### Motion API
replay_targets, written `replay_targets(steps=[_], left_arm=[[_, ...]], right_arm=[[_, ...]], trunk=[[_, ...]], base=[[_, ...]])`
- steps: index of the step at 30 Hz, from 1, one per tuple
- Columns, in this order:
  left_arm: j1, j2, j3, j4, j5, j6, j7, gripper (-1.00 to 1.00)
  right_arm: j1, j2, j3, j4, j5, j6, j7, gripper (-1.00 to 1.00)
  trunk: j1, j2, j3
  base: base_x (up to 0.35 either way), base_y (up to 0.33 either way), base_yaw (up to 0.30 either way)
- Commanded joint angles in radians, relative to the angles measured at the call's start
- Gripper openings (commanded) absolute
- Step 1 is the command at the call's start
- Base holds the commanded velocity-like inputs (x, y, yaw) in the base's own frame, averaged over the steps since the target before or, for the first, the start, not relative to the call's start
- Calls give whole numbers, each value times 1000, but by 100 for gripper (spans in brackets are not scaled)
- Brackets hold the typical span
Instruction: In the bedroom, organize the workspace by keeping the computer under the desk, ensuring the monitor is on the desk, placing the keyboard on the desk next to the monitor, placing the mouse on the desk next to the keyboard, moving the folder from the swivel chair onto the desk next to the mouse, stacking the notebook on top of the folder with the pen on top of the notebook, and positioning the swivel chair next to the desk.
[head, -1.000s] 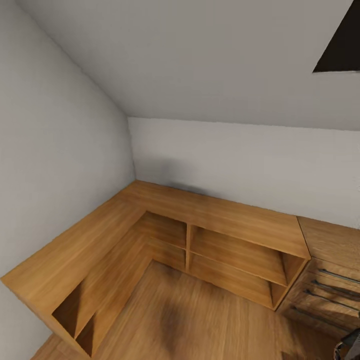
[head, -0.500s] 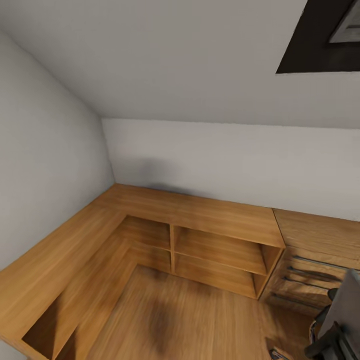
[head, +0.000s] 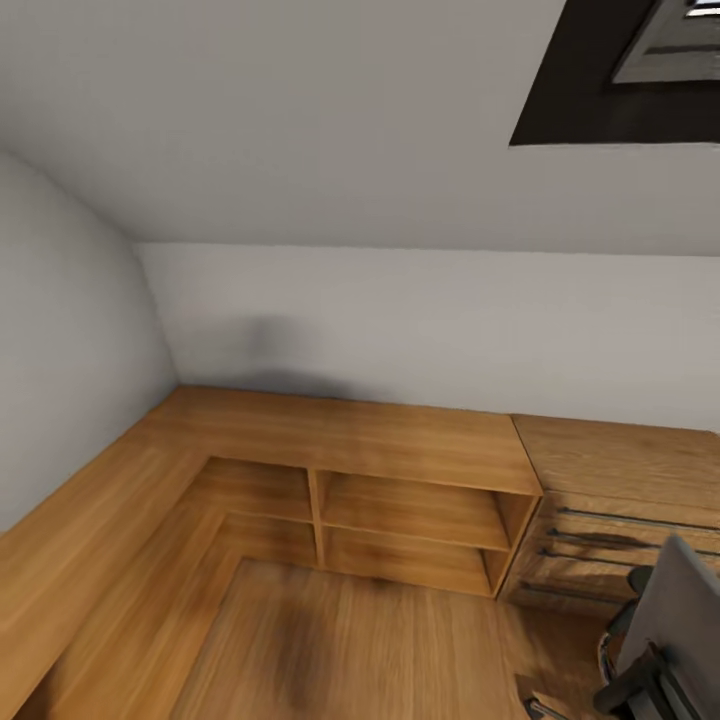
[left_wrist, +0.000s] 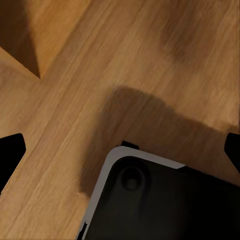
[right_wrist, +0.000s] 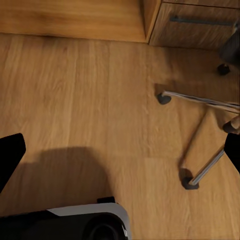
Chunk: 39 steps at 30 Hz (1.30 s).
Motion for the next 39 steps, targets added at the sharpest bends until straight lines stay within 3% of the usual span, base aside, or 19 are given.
replay_targets(steps=[1,9,12,15,20,39], left_arm=[[0,1,-9,-2,9,-2,3,100],[0,-12,-12,-2,0,-3,3,100],[0,-12,-12,-2,-14,-4,3,100],[0,-12,-11,-2,-53,-5,5,100],[0,-13,-11,-2,-72,-5,6,100],[0,-11,-9,-1,-73,2,3,100]], right_arm=[[-1,1,8,2,2,-2,-10,100],[-1,0,8,2,2,-2,-10,100],[-1,0,8,2,2,-2,-10,100],[-1,0,8,2,2,-2,-10,100],[-1,0,8,2,2,-2,-10,100],[-1,1,10,2,3,-3,-10,100]], trunk=[[1,-2,-2],[1,-2,-2],[1,-2,-2],[1,-2,-2],[1,-2,-2],[1,-2,-2]], base=[[241,61,-268],[111,23,-268],[262,58,-268],[300,64,-268],[288,24,-268],[39,14,-268]])
